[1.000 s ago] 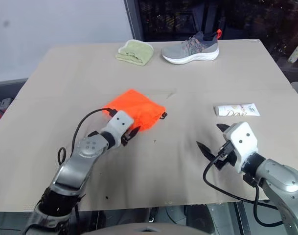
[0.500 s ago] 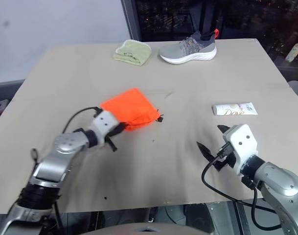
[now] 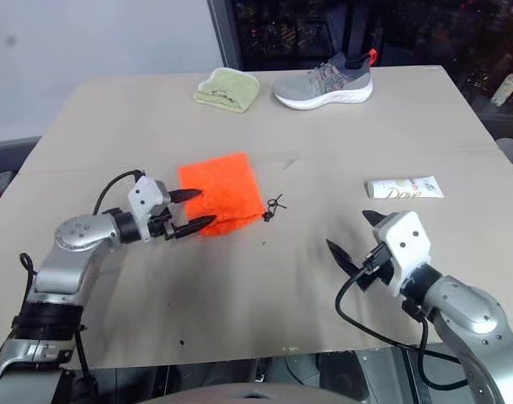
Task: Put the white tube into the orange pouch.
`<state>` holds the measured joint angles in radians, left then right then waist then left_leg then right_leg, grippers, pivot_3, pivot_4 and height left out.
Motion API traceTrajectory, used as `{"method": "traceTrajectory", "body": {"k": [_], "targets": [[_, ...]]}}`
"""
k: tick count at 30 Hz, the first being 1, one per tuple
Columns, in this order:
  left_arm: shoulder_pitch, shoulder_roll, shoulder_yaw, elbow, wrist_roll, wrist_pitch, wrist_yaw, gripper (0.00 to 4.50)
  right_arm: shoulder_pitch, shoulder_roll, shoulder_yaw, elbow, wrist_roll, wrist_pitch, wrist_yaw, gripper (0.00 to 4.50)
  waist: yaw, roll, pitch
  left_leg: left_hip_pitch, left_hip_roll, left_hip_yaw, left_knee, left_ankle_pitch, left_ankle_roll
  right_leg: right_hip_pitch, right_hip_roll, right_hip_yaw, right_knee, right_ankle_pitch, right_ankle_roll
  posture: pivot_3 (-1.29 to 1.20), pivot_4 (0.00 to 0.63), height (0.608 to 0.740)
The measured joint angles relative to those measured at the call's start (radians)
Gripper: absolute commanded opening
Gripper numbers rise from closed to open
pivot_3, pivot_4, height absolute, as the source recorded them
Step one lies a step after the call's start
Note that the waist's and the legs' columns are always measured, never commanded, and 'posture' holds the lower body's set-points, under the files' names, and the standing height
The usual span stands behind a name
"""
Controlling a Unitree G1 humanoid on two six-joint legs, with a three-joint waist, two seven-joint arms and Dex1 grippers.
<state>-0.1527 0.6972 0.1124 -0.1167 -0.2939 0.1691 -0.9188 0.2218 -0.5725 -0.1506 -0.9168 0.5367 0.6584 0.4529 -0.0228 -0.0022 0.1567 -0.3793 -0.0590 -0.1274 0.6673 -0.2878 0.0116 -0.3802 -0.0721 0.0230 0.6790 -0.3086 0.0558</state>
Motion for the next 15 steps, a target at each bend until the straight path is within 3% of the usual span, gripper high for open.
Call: {"method": "traceTrajectory", "body": {"k": [5, 15], "targets": [[0.159, -0.003, 0.019, -0.251, -0.015, 0.120, 0.097, 3.39, -0.013, -0.013, 0.023, -0.012, 0.048, -0.044, 0.078, 4.50, 0.012, 0.000, 0.000, 0.000, 0.000, -0.001, 0.001, 0.000, 0.000, 0.001, 0.000, -0.001, 0.000, 0.000, 0.000, 0.00, 0.150, 0.740], [0.157, -0.046, -0.058, -0.343, 0.162, 0.255, 0.333, 3.39, -0.094, -0.122, 0.005, -0.003, 0.092, -0.093, 0.199, 4.50, 0.012, 0.000, 0.000, 0.001, -0.001, -0.002, 0.001, 0.000, 0.000, 0.001, 0.001, -0.002, 0.000, 0.002, 0.002, 0.00, 0.150, 0.740]]}}
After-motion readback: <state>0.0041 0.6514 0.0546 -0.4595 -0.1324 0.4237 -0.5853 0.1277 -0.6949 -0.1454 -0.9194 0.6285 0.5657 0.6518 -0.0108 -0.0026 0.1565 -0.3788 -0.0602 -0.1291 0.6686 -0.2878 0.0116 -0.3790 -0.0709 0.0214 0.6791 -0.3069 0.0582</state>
